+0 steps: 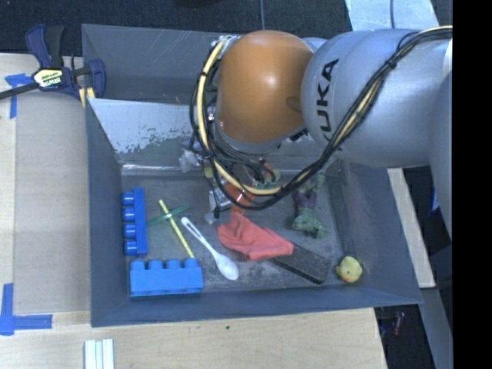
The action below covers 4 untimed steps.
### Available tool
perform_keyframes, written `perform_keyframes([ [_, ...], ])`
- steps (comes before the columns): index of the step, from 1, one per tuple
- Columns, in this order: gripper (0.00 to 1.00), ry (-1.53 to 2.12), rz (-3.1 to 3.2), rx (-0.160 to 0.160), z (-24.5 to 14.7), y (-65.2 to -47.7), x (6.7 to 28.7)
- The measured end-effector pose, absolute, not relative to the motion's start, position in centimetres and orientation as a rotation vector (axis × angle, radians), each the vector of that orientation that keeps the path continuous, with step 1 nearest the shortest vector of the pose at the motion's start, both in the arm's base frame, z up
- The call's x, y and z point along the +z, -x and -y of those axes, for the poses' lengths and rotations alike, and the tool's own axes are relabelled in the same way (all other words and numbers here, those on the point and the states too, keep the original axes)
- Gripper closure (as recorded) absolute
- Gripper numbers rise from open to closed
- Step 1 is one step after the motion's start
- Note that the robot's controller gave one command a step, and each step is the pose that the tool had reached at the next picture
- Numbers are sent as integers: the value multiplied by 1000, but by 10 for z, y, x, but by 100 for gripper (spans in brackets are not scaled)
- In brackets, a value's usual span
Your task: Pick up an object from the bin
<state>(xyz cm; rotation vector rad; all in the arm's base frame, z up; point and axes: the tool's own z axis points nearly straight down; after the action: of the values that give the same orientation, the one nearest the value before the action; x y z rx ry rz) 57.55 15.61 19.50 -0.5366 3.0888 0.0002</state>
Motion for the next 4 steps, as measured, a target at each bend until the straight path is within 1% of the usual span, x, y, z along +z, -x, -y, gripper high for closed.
perform_keyframes([
  [1,0,636,-3072,0,-112,-557,177],
  [2,0,272,-3121,4,-123,-569,207],
  [3,0,561,-3082,3,-84,-556,188],
  [4,0,118,-3127,7,-49,-556,191],
])
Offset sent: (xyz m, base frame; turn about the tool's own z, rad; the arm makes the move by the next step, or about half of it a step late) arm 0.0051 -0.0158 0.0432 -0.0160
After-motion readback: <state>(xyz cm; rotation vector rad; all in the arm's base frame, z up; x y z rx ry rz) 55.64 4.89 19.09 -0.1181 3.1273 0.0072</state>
